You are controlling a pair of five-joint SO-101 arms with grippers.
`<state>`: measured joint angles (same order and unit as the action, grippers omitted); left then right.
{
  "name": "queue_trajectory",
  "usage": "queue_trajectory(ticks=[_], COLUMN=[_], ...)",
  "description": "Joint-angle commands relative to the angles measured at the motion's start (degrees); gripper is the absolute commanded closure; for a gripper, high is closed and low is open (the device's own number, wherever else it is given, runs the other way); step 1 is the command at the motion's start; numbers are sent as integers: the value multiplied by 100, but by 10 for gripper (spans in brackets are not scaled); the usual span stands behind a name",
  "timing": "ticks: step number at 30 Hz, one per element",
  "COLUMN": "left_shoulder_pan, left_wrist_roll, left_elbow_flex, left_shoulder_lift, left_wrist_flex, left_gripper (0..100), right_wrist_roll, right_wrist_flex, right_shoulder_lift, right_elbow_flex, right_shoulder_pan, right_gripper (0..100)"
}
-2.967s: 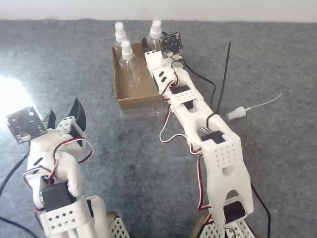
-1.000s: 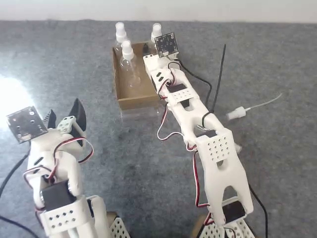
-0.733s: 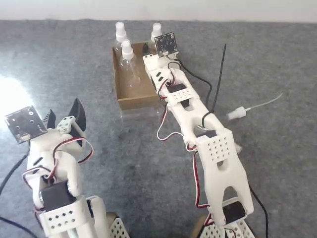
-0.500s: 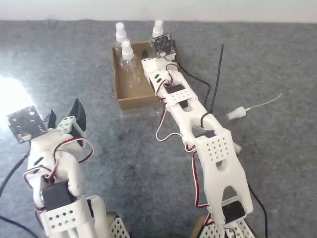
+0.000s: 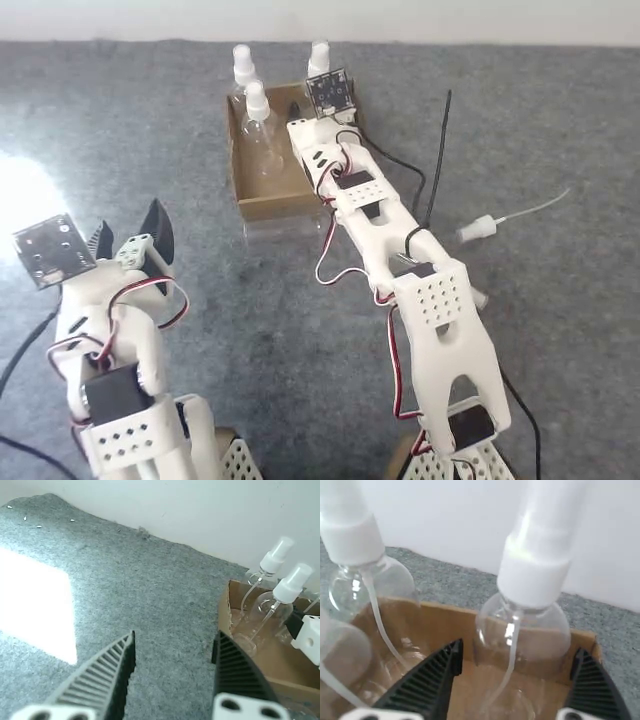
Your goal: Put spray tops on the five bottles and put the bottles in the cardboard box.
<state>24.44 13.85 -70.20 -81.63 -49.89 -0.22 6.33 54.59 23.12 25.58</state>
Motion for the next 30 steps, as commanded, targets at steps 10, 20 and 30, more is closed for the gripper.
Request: queue_trajectory(ticks=[10, 20, 30], left_shoulder_pan=[18, 26, 26], left_wrist_roll=[35, 35, 35], left_elbow_flex=[13, 13, 13], left_shoulder_lift=[-70, -70, -70], left_wrist_flex=[141, 141, 141], left_gripper=[768, 768, 768], right_wrist_roll=[-237, -229, -237], right_wrist_flex=[-813, -1569, -2563], right_shoulder_lift=[-936, -1112, -1420], right_elbow_flex=[273, 273, 273], right_shoulder_pan=[22, 13, -4], right_gripper=[690, 690, 690])
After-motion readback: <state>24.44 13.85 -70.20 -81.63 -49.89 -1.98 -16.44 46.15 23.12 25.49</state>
